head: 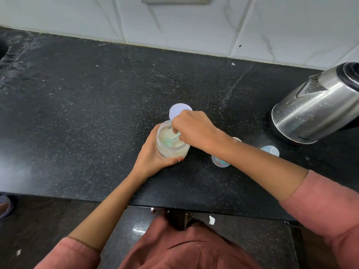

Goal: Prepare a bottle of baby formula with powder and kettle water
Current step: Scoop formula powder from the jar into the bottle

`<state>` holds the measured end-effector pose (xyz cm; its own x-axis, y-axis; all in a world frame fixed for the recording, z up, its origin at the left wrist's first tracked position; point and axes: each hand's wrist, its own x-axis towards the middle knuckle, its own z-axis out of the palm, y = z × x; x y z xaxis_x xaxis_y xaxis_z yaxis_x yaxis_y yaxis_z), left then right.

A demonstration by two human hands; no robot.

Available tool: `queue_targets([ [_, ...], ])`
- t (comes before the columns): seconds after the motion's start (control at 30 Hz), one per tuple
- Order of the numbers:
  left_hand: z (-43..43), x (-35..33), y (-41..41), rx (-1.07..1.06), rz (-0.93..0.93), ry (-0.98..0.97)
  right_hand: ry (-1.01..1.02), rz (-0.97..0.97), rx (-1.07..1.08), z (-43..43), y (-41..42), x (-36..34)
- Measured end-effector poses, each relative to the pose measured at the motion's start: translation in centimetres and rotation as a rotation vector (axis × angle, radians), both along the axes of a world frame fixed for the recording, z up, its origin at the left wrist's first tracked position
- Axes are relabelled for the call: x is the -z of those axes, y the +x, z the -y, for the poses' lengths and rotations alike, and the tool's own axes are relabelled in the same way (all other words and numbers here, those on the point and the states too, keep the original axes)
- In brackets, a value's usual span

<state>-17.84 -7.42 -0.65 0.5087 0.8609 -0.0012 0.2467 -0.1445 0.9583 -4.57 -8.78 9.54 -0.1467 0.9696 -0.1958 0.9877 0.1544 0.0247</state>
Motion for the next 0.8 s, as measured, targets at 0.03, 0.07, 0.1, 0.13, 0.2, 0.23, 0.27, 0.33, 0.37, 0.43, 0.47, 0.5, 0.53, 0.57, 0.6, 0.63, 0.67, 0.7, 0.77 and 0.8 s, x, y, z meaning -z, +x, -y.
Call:
queue_targets([
  [0.03,0.0,0.0,0.0,0.002,-0.004,0.003,0.014,-0.005,0.002,0.0,0.0,0.0],
  [0.07,0.0,0.0,0.0,0.005,-0.007,0.007,0.029,-0.014,0.011,-0.1,0.1,0.0],
  [0.1,0.0,-0.1,-0.1,0.006,-0.011,0.011,0.045,-0.026,0.024,-0.2,0.3,0.0],
  [0.13,0.0,-0.1,0.0,0.005,-0.013,0.014,0.064,-0.033,0.033,-0.2,0.4,-0.1],
  [0.2,0.0,-0.2,0.0,0.009,-0.01,0.017,0.103,-0.013,0.02,-0.2,0.6,-0.2],
  [0.23,0.0,-0.2,0.0,0.012,-0.008,0.019,0.12,0.019,-0.004,-0.1,0.6,-0.2],
  [0.27,0.0,-0.2,0.0,0.013,-0.008,0.022,0.128,0.058,-0.035,-0.1,0.5,-0.2],
  [0.33,0.0,-0.2,0.0,0.01,-0.009,0.019,0.104,0.131,-0.107,-0.1,0.2,-0.3],
  [0.37,0.0,-0.3,0.0,0.006,-0.011,0.012,0.08,0.155,-0.139,-0.1,0.0,-0.3],
  [0.43,0.0,-0.3,-0.1,0.001,-0.02,0.001,0.033,0.177,-0.178,-0.1,-0.4,-0.4],
  [0.47,0.1,-0.3,-0.1,0.001,-0.025,0.0,0.018,0.184,-0.192,-0.1,-0.6,-0.4],
  [0.5,0.1,-0.3,0.0,0.003,-0.028,-0.002,0.008,0.192,-0.207,-0.1,-0.7,-0.4],
  [0.53,0.1,-0.4,0.0,0.004,-0.029,-0.004,-0.005,0.207,-0.221,-0.1,-0.8,-0.4],
  [0.57,0.1,-0.4,0.0,0.003,-0.027,-0.007,-0.026,0.224,-0.233,-0.1,-0.9,-0.5],
  [0.6,0.1,-0.4,0.0,0.003,-0.023,-0.011,-0.049,0.24,-0.241,-0.2,-1.0,-0.7],
  [0.63,0.1,-0.4,0.0,0.004,-0.018,-0.014,-0.075,0.248,-0.241,-0.3,-1.0,-0.8],
  [0.67,0.1,-0.5,0.0,0.004,-0.01,-0.017,-0.106,0.244,-0.234,-0.4,-1.0,-0.9],
  [0.7,0.2,-0.6,0.0,0.004,-0.003,-0.019,-0.141,0.231,-0.22,-0.5,-1.0,-1.0],
  [0.77,0.2,-0.7,0.0,0.003,0.009,-0.02,-0.187,0.183,-0.19,-0.6,-1.0,-1.0],
  [0.8,0.2,-0.7,0.0,0.003,0.012,-0.017,-0.191,0.15,-0.17,-0.7,-0.9,-0.9],
])
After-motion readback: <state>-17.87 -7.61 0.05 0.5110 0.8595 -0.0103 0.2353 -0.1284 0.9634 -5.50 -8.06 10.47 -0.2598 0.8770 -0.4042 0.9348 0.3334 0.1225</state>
